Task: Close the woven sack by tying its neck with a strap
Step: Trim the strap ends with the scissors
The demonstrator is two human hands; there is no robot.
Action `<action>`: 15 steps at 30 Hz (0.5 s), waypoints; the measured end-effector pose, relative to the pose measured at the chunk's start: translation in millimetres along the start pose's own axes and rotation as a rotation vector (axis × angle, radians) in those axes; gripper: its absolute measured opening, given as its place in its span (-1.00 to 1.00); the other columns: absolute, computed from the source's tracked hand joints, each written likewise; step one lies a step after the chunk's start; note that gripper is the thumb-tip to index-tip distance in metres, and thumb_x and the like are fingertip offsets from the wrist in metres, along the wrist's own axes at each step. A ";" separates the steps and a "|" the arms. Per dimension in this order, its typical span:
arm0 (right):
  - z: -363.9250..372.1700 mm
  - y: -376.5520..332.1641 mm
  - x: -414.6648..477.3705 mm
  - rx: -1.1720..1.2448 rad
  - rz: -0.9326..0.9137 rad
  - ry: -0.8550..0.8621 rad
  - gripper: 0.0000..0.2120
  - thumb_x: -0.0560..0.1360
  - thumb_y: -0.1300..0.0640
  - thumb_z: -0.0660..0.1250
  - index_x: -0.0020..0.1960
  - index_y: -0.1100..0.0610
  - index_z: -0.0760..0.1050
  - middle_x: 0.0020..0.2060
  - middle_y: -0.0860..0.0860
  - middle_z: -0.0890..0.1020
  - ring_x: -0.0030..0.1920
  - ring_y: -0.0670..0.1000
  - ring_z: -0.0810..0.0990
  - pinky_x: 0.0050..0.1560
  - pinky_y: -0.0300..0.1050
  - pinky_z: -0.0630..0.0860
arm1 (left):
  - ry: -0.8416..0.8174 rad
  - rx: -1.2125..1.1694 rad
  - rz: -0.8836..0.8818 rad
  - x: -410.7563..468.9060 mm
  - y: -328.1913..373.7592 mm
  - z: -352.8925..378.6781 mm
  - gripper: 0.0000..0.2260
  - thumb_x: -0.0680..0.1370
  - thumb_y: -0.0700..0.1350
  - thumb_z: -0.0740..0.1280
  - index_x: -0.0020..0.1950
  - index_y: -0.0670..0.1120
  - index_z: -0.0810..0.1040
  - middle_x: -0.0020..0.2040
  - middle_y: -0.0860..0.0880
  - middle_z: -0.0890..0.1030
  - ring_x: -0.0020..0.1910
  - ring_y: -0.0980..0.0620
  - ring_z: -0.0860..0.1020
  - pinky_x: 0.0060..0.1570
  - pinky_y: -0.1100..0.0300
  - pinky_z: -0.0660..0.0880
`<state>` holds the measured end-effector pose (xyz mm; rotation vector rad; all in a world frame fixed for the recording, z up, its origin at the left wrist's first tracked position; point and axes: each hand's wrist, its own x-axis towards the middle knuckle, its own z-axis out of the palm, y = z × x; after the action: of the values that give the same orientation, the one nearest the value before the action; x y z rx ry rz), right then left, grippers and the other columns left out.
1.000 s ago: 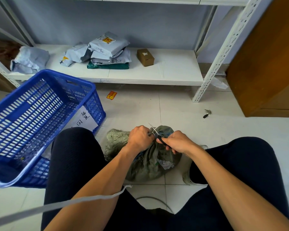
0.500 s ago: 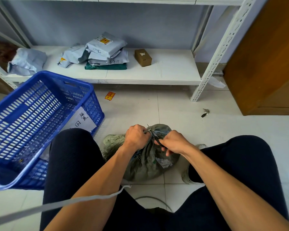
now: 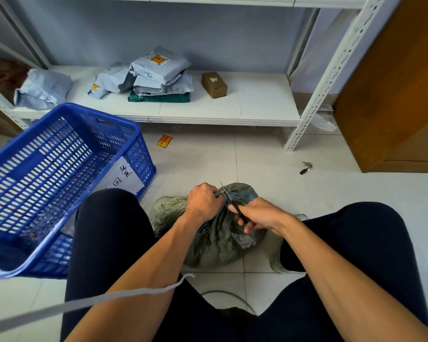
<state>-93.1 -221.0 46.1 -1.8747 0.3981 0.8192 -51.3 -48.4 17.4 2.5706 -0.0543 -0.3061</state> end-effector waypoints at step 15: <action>-2.3 4.6 4.9 0.063 0.002 -0.075 -0.39 0.42 -0.41 0.34 -0.03 0.17 0.59 -0.31 0.02 0.61 -0.39 -0.03 0.56 -0.21 -0.13 0.57 | 0.032 0.133 0.173 -7.4 7.4 4.4 -0.82 0.53 -0.05 0.35 0.01 -0.11 0.68 -0.01 -0.17 0.61 0.00 -0.20 0.59 -0.10 0.03 0.51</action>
<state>-91.6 -224.7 40.1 -1.7803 0.3745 0.8660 -59.4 -56.2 19.2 2.6789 -0.2927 -0.2022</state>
